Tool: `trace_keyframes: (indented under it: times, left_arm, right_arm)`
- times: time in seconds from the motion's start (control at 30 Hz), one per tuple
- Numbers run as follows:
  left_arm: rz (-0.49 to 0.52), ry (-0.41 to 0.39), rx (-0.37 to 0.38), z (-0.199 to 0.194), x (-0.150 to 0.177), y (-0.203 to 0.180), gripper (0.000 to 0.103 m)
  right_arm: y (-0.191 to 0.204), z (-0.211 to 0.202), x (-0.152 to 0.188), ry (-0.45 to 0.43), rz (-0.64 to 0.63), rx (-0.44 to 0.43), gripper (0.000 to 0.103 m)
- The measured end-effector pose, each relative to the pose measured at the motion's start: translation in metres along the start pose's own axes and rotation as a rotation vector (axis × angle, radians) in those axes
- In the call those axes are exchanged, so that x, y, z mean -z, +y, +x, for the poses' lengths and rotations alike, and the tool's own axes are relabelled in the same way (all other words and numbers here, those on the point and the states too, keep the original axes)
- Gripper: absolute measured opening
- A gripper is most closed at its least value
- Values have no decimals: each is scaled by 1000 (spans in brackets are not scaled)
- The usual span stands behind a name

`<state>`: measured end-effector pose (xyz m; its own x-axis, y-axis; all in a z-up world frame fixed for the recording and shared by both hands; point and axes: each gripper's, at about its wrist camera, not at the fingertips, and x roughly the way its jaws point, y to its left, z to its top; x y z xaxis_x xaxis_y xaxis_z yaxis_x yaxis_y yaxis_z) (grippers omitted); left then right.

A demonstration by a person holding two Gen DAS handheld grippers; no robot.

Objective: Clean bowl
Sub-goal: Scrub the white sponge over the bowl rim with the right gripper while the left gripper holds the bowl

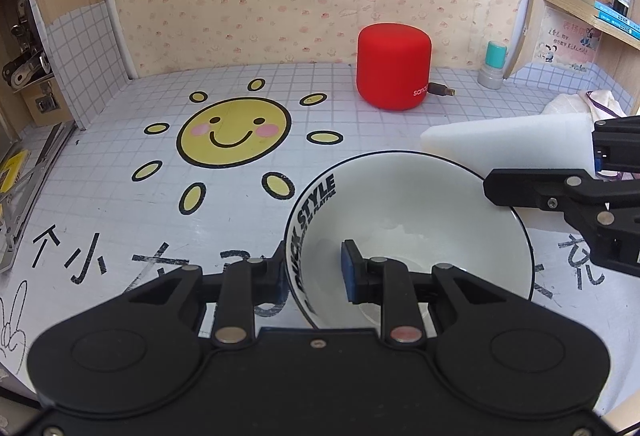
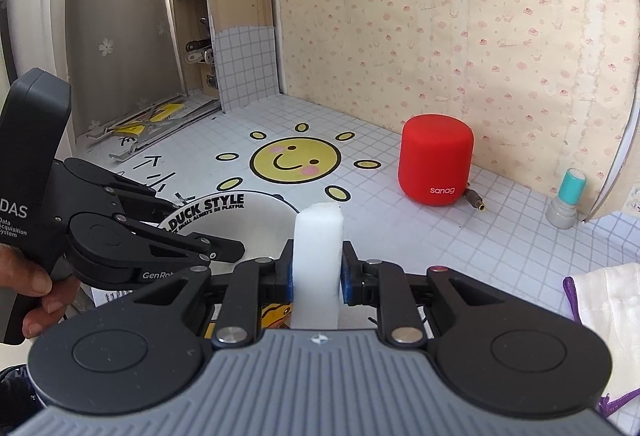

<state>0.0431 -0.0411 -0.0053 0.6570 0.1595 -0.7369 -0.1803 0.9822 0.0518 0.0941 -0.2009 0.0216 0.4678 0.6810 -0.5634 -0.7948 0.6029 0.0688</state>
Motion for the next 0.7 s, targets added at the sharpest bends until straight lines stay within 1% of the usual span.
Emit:
trace_keyframes:
  times: [0.4,0.7]
  left_arm:
    - [4,-5,-8,-1,0,0,27]
    - [7,-7,-15,-2,1,0,27]
  right_arm:
    - [1,-4,2,-3,1,2,23]
    - [1,1,-4,4,-1,2,23]
